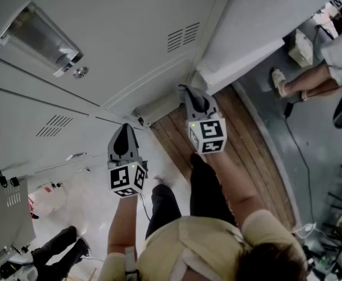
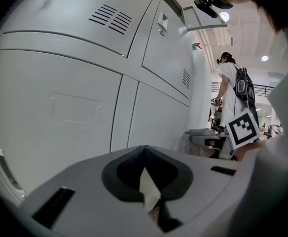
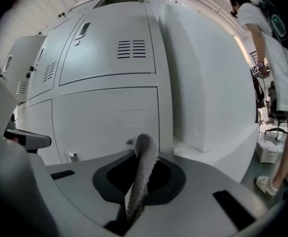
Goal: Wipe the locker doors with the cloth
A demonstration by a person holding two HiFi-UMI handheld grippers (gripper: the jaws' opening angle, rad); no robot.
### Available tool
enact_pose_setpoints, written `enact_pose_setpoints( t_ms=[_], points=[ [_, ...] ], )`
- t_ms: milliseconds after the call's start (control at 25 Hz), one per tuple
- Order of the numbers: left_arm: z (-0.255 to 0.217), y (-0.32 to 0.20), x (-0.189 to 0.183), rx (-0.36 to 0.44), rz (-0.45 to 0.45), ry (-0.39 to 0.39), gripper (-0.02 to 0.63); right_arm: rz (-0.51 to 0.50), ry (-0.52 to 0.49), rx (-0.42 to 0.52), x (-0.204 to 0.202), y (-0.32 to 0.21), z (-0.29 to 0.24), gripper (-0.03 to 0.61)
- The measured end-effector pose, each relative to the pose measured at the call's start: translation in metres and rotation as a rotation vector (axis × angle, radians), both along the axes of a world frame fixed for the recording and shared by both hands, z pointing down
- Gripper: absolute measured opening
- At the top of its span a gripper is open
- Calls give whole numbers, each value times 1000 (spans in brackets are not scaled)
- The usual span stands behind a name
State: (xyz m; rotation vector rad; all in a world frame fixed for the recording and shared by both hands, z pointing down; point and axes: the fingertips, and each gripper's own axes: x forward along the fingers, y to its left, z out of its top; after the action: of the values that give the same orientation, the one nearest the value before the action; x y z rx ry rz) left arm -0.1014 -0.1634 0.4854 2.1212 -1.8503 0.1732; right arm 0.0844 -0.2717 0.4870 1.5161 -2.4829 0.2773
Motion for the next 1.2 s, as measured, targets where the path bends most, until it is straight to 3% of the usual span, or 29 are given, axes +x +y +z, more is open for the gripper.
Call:
enact_pose_setpoints(
  t_ms=[760,1200],
  points=[
    [26,41,-50,-42,-91,27,-12,-272,-41,-10,-116,66,19,15],
    [36,35,-54,-52,-113,37,-12,-333,-29,3,-138,62,32,15]
  ],
)
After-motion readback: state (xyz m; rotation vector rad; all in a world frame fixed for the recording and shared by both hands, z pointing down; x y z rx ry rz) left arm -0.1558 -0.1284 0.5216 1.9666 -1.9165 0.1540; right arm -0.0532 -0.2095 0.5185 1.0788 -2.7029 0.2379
